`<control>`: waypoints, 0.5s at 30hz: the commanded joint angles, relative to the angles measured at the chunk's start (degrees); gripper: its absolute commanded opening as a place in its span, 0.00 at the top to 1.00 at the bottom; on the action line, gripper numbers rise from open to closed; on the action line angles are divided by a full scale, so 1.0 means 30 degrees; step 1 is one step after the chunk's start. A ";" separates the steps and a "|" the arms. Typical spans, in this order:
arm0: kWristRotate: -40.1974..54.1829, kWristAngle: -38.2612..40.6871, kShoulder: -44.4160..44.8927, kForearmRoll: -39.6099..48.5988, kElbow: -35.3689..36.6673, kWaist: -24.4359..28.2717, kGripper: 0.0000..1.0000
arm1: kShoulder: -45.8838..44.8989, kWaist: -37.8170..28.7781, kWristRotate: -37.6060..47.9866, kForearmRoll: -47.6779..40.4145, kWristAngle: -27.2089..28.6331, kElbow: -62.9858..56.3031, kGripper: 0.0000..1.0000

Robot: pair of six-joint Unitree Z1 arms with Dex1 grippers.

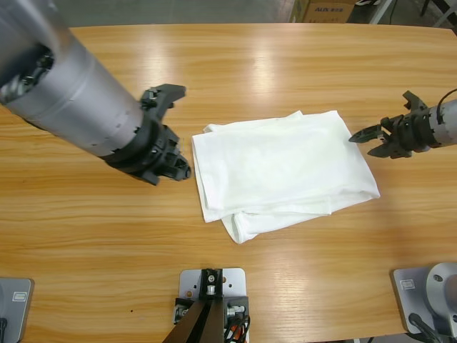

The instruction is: Fold clothes

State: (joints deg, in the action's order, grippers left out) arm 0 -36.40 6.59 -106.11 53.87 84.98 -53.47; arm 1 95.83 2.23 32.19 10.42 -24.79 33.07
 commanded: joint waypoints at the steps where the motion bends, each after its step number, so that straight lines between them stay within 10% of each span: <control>1: -0.0552 -0.0358 0.1384 0.0268 -0.1648 0.0510 0.41 | 0.2330 0.1894 -0.0295 -0.1843 -0.2877 -0.0945 0.15; 12: -0.0816 -0.1272 0.1912 0.0268 -0.2012 0.0510 0.41 | 0.5066 0.1197 -0.1180 -0.4609 -0.6170 -0.2533 0.23; 15: -0.0816 -0.1324 0.1806 0.0209 -0.1941 0.0510 0.41 | 0.5042 0.1197 -0.1245 -0.5575 -0.7265 -0.3054 0.70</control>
State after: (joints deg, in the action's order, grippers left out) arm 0 -38.21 4.04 -101.42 54.00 81.28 -52.50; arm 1 104.69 6.63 29.47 -1.46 -43.75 28.32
